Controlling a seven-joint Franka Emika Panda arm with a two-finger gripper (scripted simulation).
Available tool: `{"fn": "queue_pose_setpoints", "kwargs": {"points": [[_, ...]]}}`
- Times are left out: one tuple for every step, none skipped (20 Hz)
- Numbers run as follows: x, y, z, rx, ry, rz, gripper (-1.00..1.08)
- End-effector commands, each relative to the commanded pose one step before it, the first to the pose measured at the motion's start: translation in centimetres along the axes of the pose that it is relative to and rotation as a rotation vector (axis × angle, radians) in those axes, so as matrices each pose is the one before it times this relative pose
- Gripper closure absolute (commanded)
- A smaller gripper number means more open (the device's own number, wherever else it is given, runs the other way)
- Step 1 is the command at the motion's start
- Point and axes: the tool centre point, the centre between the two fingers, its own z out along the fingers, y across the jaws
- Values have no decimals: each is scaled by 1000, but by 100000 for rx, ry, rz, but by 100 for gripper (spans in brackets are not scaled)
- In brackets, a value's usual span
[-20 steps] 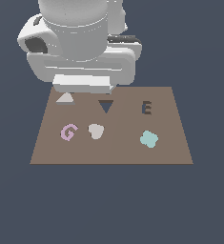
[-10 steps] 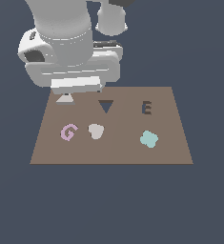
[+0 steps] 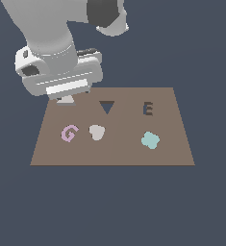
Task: Insert a designated object into the corresponding slot on a board.
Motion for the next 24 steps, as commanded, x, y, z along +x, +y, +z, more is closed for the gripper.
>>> {"fn": "queue_pose_setpoints", "kwargs": {"points": [[-773,841,947,261,121,-4543,-92],[-271,305,337,99,16,-1538,-92],[-255,291,319,93,14,-1452,-92],[-238,275,301,88,13,-1370,-92],[-222,260,283,83,11,-1287,-92],[-207,245,265,77,10,-1201,-92],[-191,228,247,71,8,-1118,-92],[-175,212,228,66,7,-1031,-92],[-159,196,209,60,5,-945,-92],[-143,179,190,54,4,-858,-92],[-127,164,170,47,2,-767,-92],[-110,146,151,41,0,-682,-92],[-94,129,131,35,-1,-593,-92],[-79,112,111,29,-2,-502,-92],[-63,92,91,24,-3,-414,-92],[-48,73,71,18,-3,-323,-92],[-35,53,51,13,-3,-229,-92],[-20,32,30,7,-2,-138,-92],[-26,28,9,0,0,0,-92],[18,-61,-39,12,-43,328,-92],[-2,4,34,0,0,0,-92],[-6,11,102,0,0,0,-92],[19,-8,167,-5,1,-69,-92],[-14,25,238,0,0,0,-92]]}}
